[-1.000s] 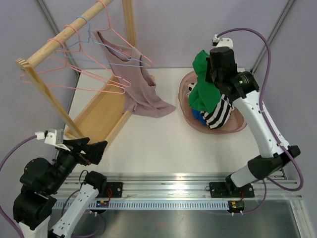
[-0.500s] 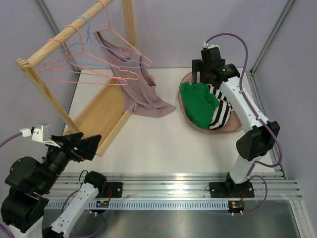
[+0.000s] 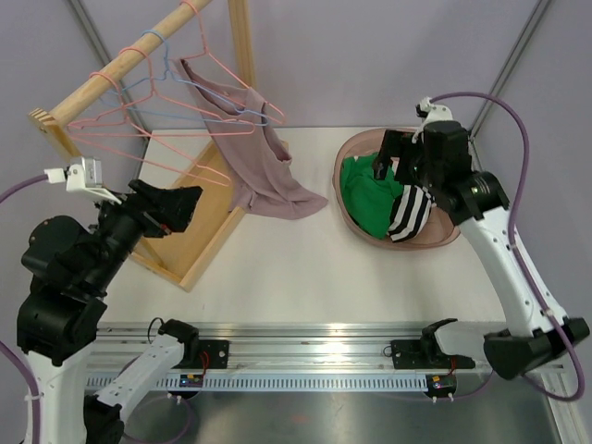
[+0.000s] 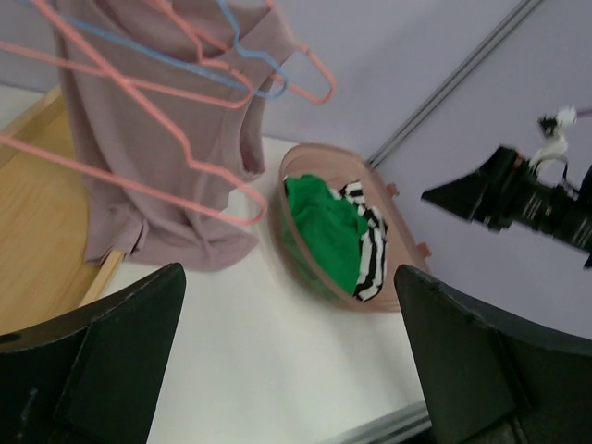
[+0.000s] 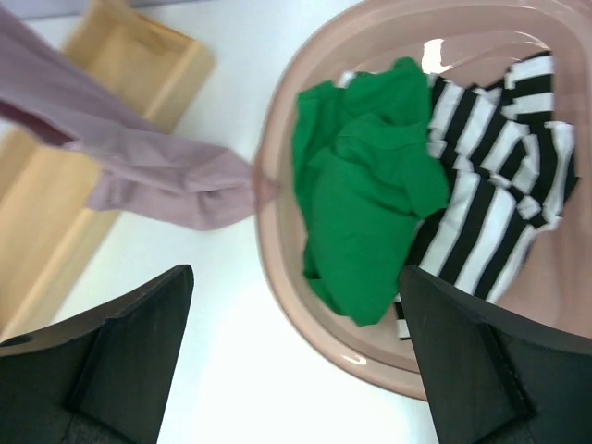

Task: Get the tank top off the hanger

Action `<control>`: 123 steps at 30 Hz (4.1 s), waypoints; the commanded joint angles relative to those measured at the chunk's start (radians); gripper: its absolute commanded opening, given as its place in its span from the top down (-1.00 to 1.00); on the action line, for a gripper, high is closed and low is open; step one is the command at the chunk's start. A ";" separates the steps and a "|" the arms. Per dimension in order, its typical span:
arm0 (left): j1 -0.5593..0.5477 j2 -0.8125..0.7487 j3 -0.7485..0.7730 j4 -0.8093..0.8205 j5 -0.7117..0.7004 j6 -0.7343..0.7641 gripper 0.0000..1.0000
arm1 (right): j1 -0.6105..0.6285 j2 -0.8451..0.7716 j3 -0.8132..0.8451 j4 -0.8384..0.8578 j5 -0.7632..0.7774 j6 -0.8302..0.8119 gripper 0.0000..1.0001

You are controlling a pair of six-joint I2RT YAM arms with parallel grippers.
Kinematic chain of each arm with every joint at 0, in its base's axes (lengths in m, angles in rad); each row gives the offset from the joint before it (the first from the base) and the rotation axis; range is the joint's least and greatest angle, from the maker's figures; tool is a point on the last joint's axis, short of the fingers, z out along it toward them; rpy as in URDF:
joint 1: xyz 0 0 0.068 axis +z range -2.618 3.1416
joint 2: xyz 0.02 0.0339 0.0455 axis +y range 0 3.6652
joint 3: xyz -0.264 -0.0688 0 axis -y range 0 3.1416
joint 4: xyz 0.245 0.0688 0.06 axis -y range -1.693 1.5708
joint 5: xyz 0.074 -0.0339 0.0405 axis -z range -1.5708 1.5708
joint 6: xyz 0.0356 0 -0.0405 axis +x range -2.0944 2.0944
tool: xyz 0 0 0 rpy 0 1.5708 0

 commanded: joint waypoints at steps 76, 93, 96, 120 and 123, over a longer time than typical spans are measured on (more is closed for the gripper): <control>-0.224 0.894 0.727 0.506 -0.592 0.043 1.00 | 0.000 -0.495 -0.464 0.205 -0.496 0.173 -0.99; -0.282 0.302 -0.011 0.615 -0.006 -0.152 1.00 | -0.003 -0.507 -0.502 0.332 -0.601 0.186 -0.99; -0.290 0.230 -0.116 0.607 0.097 -0.170 1.00 | -0.001 -0.492 -0.553 0.451 -0.702 0.228 -0.99; -0.385 -0.111 -0.525 0.583 0.300 -0.331 1.00 | 0.269 -0.189 -0.507 0.810 -0.479 0.255 -0.30; -0.385 -0.122 -0.533 0.573 0.296 -0.327 1.00 | 0.270 -0.179 -0.493 0.781 -0.428 0.230 -0.25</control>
